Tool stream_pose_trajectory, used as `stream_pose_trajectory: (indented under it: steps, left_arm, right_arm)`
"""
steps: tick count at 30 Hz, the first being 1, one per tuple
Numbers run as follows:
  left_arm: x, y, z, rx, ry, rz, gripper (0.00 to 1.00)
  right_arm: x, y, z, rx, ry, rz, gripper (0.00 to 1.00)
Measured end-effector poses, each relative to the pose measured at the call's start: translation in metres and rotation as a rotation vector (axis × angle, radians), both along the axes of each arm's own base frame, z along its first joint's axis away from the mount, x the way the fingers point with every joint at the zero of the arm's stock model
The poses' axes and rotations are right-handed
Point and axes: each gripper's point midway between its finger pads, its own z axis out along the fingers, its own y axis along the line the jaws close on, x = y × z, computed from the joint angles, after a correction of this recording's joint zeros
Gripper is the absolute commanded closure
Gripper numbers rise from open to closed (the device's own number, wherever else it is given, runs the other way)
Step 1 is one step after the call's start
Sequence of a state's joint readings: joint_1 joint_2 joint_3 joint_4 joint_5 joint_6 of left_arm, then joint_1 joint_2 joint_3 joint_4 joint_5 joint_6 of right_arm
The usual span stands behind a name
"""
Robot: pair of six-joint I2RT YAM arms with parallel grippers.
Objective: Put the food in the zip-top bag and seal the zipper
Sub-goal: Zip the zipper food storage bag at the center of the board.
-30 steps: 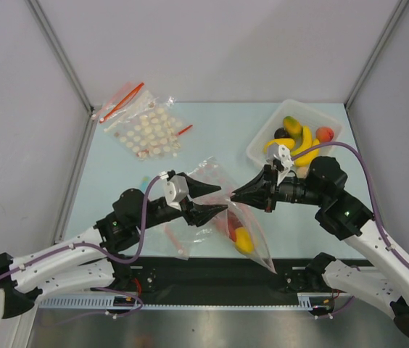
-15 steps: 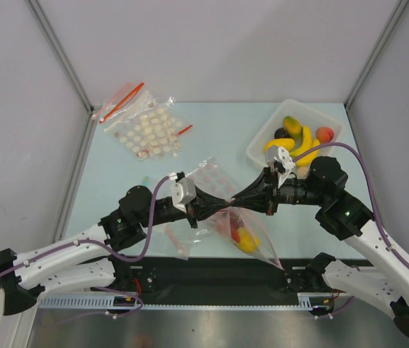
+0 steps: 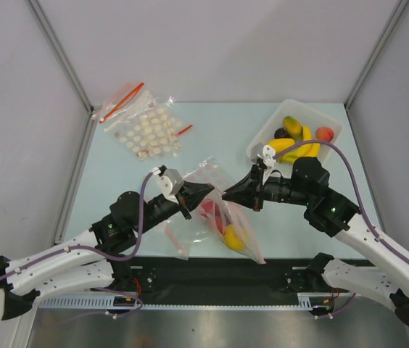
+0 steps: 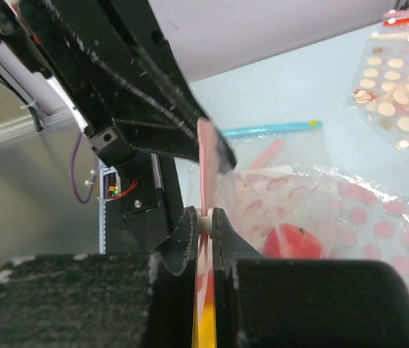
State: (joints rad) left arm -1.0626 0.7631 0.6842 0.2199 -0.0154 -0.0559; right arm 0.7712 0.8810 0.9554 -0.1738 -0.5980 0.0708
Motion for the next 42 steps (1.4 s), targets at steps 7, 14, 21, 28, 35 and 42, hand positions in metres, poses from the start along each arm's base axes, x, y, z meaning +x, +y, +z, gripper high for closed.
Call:
stream_pose_trajectory:
  steps: [7, 14, 21, 28, 35, 42]
  left_arm:
    - [0.030, 0.046, 0.000, -0.051, 0.053, 0.285, 1.00]
    - [0.052, 0.098, 0.007, -0.126, 0.078, 0.554, 1.00]
    - [0.061, 0.133, 0.004, -0.162, 0.101, 0.735, 1.00]
    - [0.062, 0.152, 0.004, -0.195, 0.112, 0.812, 1.00]
    - [0.063, 0.151, 0.000, -0.196, 0.110, 0.809, 1.00]
    - [0.061, 0.143, 0.005, -0.219, 0.093, 0.762, 1.00]
  right_arm:
    - [-0.002, 0.014, -0.020, -0.074, -0.002, -0.047, 1.00]
    - [0.004, 0.008, -0.033, -0.145, 0.020, -0.112, 1.00]
    - [0.010, -0.005, -0.047, -0.220, 0.052, -0.183, 1.00]
    - [0.019, -0.017, -0.058, -0.273, 0.073, -0.271, 1.00]
    - [0.021, -0.020, -0.060, -0.283, 0.082, -0.298, 1.00]
    - [0.015, -0.016, -0.057, -0.265, 0.086, -0.257, 0.65]
